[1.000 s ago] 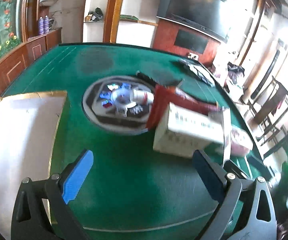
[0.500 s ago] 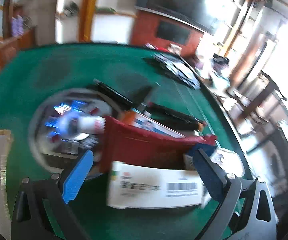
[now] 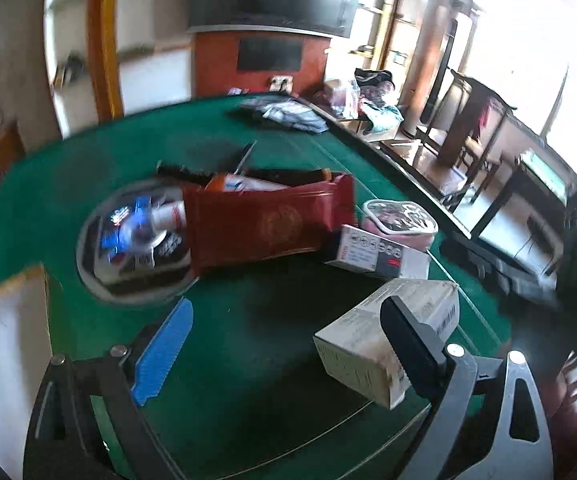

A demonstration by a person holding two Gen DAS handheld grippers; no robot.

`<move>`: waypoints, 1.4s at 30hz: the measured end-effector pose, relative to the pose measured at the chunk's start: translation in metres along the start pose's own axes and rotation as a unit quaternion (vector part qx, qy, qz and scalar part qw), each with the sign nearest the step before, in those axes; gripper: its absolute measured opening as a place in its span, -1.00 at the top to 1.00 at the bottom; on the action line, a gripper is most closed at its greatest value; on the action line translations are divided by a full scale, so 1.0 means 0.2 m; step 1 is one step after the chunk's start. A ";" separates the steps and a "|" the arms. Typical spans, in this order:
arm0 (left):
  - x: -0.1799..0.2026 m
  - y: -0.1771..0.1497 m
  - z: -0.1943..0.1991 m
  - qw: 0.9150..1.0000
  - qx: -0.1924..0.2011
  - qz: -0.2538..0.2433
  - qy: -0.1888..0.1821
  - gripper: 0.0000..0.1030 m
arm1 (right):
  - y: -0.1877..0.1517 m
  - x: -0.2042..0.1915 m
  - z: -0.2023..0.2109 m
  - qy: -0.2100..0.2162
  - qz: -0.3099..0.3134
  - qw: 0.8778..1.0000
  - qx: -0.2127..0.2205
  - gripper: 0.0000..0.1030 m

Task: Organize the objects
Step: 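Grasp the white printed leaflet from the table with the left gripper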

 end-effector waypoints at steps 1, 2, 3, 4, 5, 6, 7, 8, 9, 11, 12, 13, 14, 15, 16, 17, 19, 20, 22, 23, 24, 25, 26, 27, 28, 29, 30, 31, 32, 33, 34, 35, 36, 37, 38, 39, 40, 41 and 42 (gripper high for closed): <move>0.04 0.00 0.01 1.000 0.010 -0.019 0.000 -0.84 | 0.01 0.04 0.02 -0.007 -0.014 1.000 0.007 -1.00; 0.08 0.00 0.00 0.999 0.017 -0.036 0.001 -0.84 | 0.02 0.09 0.02 -0.016 -0.035 0.999 0.010 -1.00; 0.12 -0.02 0.02 0.998 0.022 -0.055 0.000 -0.84 | 0.02 0.12 0.02 -0.019 -0.046 0.999 0.010 -1.00; 0.18 -0.03 0.01 0.997 0.023 -0.077 -0.004 -0.84 | 0.02 0.20 0.02 -0.026 -0.081 0.996 0.007 -1.00; 0.22 -0.05 0.00 0.996 0.021 -0.089 -0.008 -0.84 | 0.02 0.20 0.02 -0.026 -0.081 0.996 0.007 -1.00; 0.25 -0.06 -0.02 0.995 0.018 -0.094 -0.007 -0.84 | 0.02 0.23 0.02 -0.029 -0.092 0.995 0.008 -1.00; 0.27 -0.07 -0.04 0.995 0.014 -0.099 -0.015 -0.84 | 0.02 0.26 0.03 -0.034 -0.105 0.994 0.012 -1.00; 0.30 -0.08 -0.04 0.995 0.011 -0.101 -0.024 -0.84 | 0.03 0.27 0.04 -0.036 -0.111 0.993 0.014 -1.00; 0.33 -0.10 -0.05 0.994 0.006 -0.106 -0.037 -0.84 | 0.03 0.29 0.05 -0.035 -0.117 0.992 0.015 -1.00; 0.39 -0.14 -0.07 0.990 -0.004 -0.125 -0.059 -0.84 | 0.03 0.30 0.05 -0.031 -0.125 0.992 0.012 -1.00; 0.42 -0.15 -0.07 0.988 -0.006 -0.143 -0.065 -0.84 | 0.03 0.30 0.04 -0.029 -0.126 0.992 0.008 -1.00; 0.47 -0.17 -0.09 0.984 -0.009 -0.164 -0.067 -0.84 | 0.03 0.30 0.04 -0.029 -0.126 0.992 0.008 -1.00; 0.51 -0.18 -0.10 0.981 -0.015 -0.182 -0.070 -0.84 | 0.02 0.30 0.04 -0.029 -0.125 0.992 0.006 -1.00; 0.55 -0.19 -0.12 0.977 -0.025 -0.201 -0.074 -0.84 | 0.02 0.29 0.03 -0.029 -0.121 0.992 0.003 -1.00; 0.59 -0.21 -0.15 0.971 -0.041 -0.222 -0.079 -0.85 | 0.02 0.29 0.03 -0.030 -0.120 0.992 0.003 -1.00; 0.60 -0.21 -0.15 0.969 -0.043 -0.223 -0.092 -0.91 | 0.02 0.29 0.03 -0.030 -0.120 0.992 0.003 -1.00; 0.64 -0.23 -0.18 0.966 -0.060 -0.229 -0.101 -0.91 | 0.01 0.30 0.03 -0.032 -0.122 0.992 0.003 -1.00; 0.66 -0.25 -0.19 0.965 -0.067 -0.232 -0.100 -0.91 | 0.01 0.30 0.03 -0.032 -0.124 0.992 0.004 -1.00; 0.70 -0.30 -0.20 0.962 -0.068 -0.244 -0.099 -0.91 | 0.01 0.32 0.04 -0.031 -0.132 0.991 0.004 -1.00; 0.71 -0.32 -0.21 0.961 -0.064 -0.252 -0.091 -0.91 | 0.00 0.32 0.03 -0.030 -0.135 0.990 0.003 -1.00; 0.72 -0.34 -0.21 0.960 -0.057 -0.261 -0.080 -0.91 | 0.00 0.33 0.03 -0.030 -0.140 0.990 0.000 -1.00; 0.73 -0.35 -0.21 0.959 -0.055 -0.267 -0.071 -0.91 | 0.00 0.33 0.03 -0.030 -0.140 0.990 0.000 -1.00; 0.73 -0.36 -0.21 0.960 -0.055 -0.268 -0.060 -0.91 | 0.00 0.33 0.02 -0.029 -0.140 0.990 -0.002 -1.00; 0.73 -0.37 -0.21 0.962 -0.054 -0.263 -0.047 -0.91 | 0.00 0.32 0.02 -0.029 -0.137 0.990 -0.003 -1.00; 0.72 -0.37 -0.21 0.965 -0.051 -0.255 -0.032 -0.91 | 0.00 0.32 0.02 -0.029 -0.137 0.990 -0.003 -1.00; 0.72 -0.37 -0.22 0.968 -0.047 -0.245 -0.019 -0.90 | 0.00 0.31 0.02 -0.028 -0.135 0.990 -0.004 -1.00; 0.71 -0.37 -0.22 0.971 -0.043 -0.237 -0.012 -0.87 | 0.00 0.31 0.02 -0.029 -0.133 0.991 -0.005 -1.00; 0.71 -0.38 -0.21 0.973 -0.039 -0.228 -0.005 -0.84 | -0.01 0.30 0.01 -0.029 -0.133 0.991 -0.007 -1.00; 0.69 -0.39 -0.19 0.976 -0.037 -0.215 0.006 -0.71 | -0.01 0.30 0.01 -0.030 -0.131 0.991 -0.009 -1.00; 0.68 -0.39 -0.17 0.978 -0.035 -0.204 0.010 -0.52 | -0.01 0.30 0.00 -0.031 -0.130 0.991 -0.014 -1.00; 0.65 -0.37 -0.16 0.982 -0.037 -0.186 0.007 -0.45 | -0.01 0.30 0.00 -0.031 -0.130 0.991 -0.014 -1.00; 0.60 -0.37 -0.12 0.988 -0.039 -0.153 0.000 -0.35 | -0.01 0.30 -0.01 -0.031 -0.128 0.991 -0.017 -1.00; 0.56 -0.36 -0.10 0.990 -0.039 -0.133 0.001 -0.35 | -0.02 0.29 -0.01 -0.032 -0.126 0.991 -0.020 -1.00; 0.50 -0.36 -0.05 0.994 -0.029 -0.105 0.009 -0.35 | -0.02 0.29 -0.02 -0.034 -0.122 0.992 -0.023 -1.00; 0.45 -0.36 -0.01 0.996 -0.022 -0.084 0.015 -0.35 | -0.02 0.27 -0.04 -0.031 -0.110 0.993 -0.031 -1.00; 0.37 -0.36 0.04 0.998 -0.017 -0.052 0.018 -0.35 | -0.02 0.27 -0.04 -0.031 -0.110 0.993 -0.031 -1.00; 0.30 -0.36 0.08 0.999 -0.015 -0.021 0.019 -0.35 | -0.03 0.25 -0.04 -0.029 -0.104 0.993 -0.036 -1.00; 0.25 -0.36 0.11 1.000 -0.013 0.002 0.019 -0.35 | -0.03 0.23 -0.05 -0.024 -0.097 0.994 -0.042 -1.00; 0.19 -0.37 0.16 0.999 -0.009 0.025 0.021 -0.35 | -0.04 0.20 -0.07 -0.011 -0.087 0.995 -0.050 -1.00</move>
Point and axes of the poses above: each gripper's, at about its wrist camera, not at the fingertips, and z roughly against the way its jaws point, x to its right, y to its top, the point moved 6 cm from there along -z, roughly the way its jaws point, and after that the axes turned 8 degrees about y, right-handed, at the moved point
